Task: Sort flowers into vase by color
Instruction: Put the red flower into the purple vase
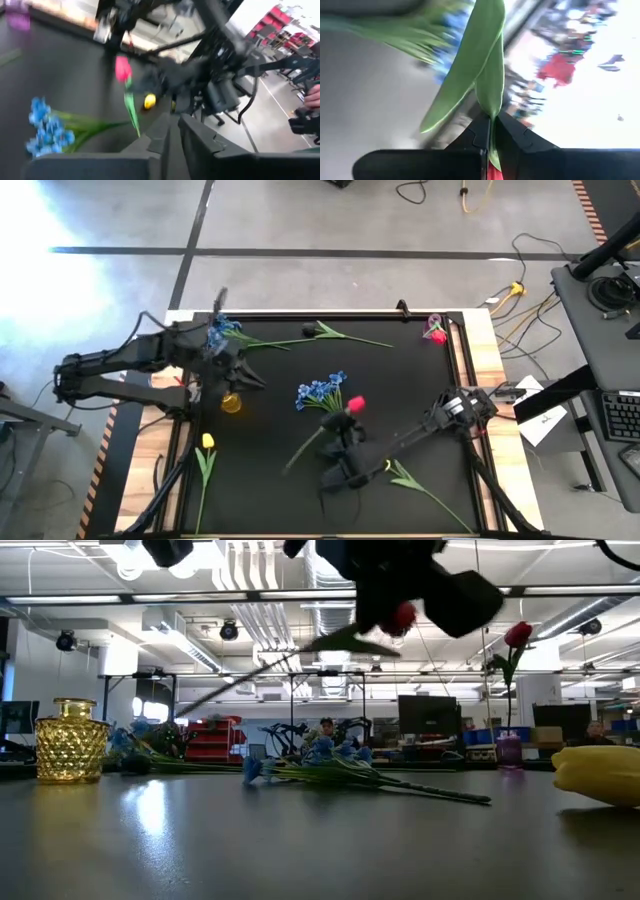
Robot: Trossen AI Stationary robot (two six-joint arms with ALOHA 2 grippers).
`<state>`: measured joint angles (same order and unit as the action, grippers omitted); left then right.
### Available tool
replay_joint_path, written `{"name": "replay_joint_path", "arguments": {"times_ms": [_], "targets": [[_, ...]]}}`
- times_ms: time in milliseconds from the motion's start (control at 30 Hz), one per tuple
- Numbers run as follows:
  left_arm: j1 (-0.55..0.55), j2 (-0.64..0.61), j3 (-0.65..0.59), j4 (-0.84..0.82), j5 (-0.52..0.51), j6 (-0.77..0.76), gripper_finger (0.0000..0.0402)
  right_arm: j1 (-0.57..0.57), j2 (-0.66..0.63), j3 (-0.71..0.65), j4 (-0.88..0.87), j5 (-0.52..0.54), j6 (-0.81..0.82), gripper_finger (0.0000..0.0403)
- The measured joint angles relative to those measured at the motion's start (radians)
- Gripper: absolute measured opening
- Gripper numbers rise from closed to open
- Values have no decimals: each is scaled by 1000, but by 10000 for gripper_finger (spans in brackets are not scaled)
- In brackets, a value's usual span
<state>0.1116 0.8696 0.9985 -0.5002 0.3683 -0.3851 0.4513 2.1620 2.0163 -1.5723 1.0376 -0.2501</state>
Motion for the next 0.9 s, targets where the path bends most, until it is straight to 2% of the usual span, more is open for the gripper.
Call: {"name": "replay_joint_path", "arguments": {"times_ms": [167, 367, 433, 600, 900], "targets": [[1, 110, 0, -18, -34, -137, 104, -41, -66, 0, -1, 177, -103, 13], [-4, 261, -1, 7, -36, -190, 146, -79, -147, 0, 8, 197, -137, 13], [-4, 305, -1, 47, -29, -204, 152, -89, -169, 1, 17, 197, -166, 13], [-4, 387, -1, 198, 62, -203, 155, -107, -208, 1, 66, 196, -213, 13], [-3, 494, 40, 256, 61, -184, 152, -111, -223, 1, 166, 184, -267, 13]]}}
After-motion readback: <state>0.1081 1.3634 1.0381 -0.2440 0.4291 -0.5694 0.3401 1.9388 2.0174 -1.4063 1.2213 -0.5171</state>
